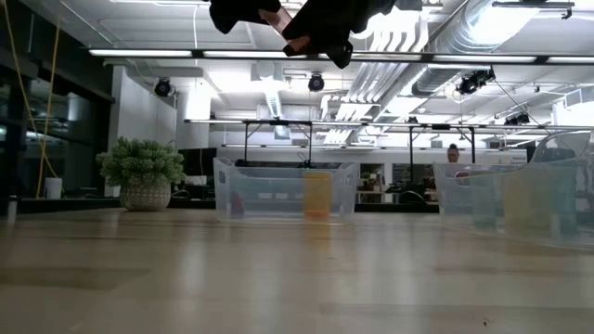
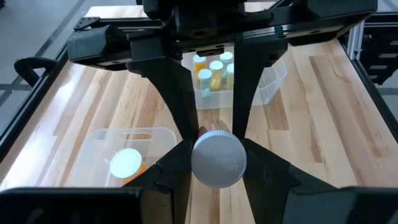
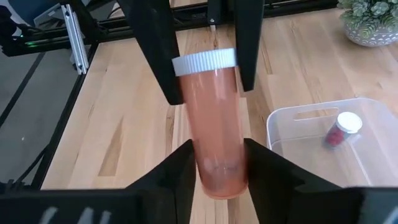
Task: Pick and place medicine bottles into bin by pill shape (circle, oval)
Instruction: Put the pink tablet bottle into the bottom transparent bin
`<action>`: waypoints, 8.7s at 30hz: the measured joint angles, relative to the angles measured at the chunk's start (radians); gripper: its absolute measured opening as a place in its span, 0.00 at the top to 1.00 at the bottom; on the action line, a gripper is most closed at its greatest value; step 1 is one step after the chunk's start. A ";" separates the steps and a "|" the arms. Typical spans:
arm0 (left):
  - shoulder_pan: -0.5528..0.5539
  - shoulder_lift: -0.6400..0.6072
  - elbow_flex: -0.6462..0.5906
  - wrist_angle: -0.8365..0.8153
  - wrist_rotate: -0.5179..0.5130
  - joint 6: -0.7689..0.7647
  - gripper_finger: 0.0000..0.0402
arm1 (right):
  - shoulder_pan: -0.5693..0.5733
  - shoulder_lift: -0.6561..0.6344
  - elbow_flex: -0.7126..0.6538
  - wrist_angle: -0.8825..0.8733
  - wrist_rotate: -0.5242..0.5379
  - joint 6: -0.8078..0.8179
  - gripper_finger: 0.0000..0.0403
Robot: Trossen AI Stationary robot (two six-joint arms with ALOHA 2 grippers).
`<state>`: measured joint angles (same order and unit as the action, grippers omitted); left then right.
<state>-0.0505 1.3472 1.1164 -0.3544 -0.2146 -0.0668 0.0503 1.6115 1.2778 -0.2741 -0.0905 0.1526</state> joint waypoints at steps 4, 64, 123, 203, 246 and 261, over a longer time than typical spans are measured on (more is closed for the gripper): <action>0.000 0.000 0.000 0.000 -0.002 0.000 0.72 | 0.000 0.000 0.000 0.000 -0.001 -0.004 0.73; 0.005 0.001 0.000 0.012 0.050 -0.007 0.72 | 0.000 -0.002 0.013 0.062 -0.034 -0.004 0.58; 0.005 0.001 0.000 -0.001 0.047 -0.008 0.72 | -0.006 -0.001 0.014 0.046 -0.038 -0.005 0.67; -0.023 -0.382 -0.086 -0.050 -0.124 -0.187 0.53 | -0.007 -0.016 0.013 0.152 -0.030 -0.048 0.75; -0.168 -0.241 -0.556 1.024 -0.281 -0.146 0.53 | -0.013 0.002 0.013 0.570 0.006 0.052 0.75; -0.131 -0.189 -0.454 0.975 -0.260 -0.122 0.53 | -0.012 0.002 0.014 0.571 -0.035 0.049 0.75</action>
<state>-0.1818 1.1580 0.6621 0.6205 -0.4744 -0.1892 0.0380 1.6131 1.2915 0.2970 -0.1253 0.2012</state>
